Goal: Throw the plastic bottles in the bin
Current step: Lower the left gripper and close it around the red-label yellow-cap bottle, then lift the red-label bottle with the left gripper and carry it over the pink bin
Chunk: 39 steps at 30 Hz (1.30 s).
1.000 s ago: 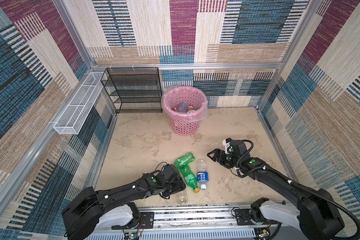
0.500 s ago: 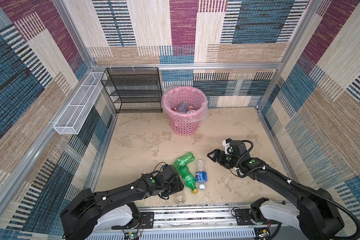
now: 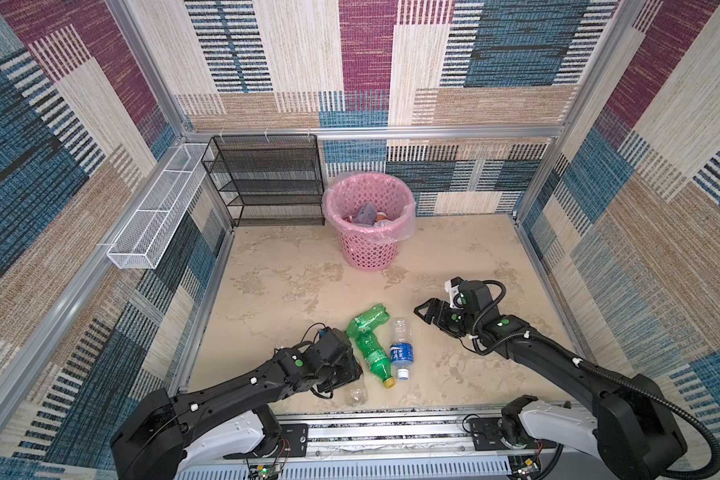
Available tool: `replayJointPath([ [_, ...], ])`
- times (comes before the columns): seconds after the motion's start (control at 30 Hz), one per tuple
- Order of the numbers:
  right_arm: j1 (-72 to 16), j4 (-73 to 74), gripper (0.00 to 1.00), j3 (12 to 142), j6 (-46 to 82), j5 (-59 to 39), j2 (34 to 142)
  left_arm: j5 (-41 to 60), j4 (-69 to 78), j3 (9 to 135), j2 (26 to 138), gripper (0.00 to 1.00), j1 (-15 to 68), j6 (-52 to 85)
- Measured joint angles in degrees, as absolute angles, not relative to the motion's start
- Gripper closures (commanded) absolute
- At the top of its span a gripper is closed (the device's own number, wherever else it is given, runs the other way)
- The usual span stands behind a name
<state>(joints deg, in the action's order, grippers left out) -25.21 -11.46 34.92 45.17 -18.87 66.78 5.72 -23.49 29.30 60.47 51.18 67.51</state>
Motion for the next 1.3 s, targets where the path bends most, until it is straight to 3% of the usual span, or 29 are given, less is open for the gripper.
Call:
replayJointPath([
  [0.57,-25.21,-11.46,0.16,34.89,45.17,-18.87,66.72,6.20,-29.67,30.92,55.77,0.45,42.59,63.02],
  [0.93,-25.21,-11.55,0.16,34.04,45.52,-18.79,64.10,9.45,-32.51,40.16,60.25,0.45,33.04,54.78],
  [1.13,-25.19,-11.97,0.16,33.36,46.46,-17.91,61.60,12.69,-32.86,54.57,70.43,0.45,27.40,47.79],
  [1.3,-25.17,-13.74,0.16,33.47,46.98,-17.37,59.13,15.51,-33.32,78.26,82.00,0.43,23.62,42.30],
])
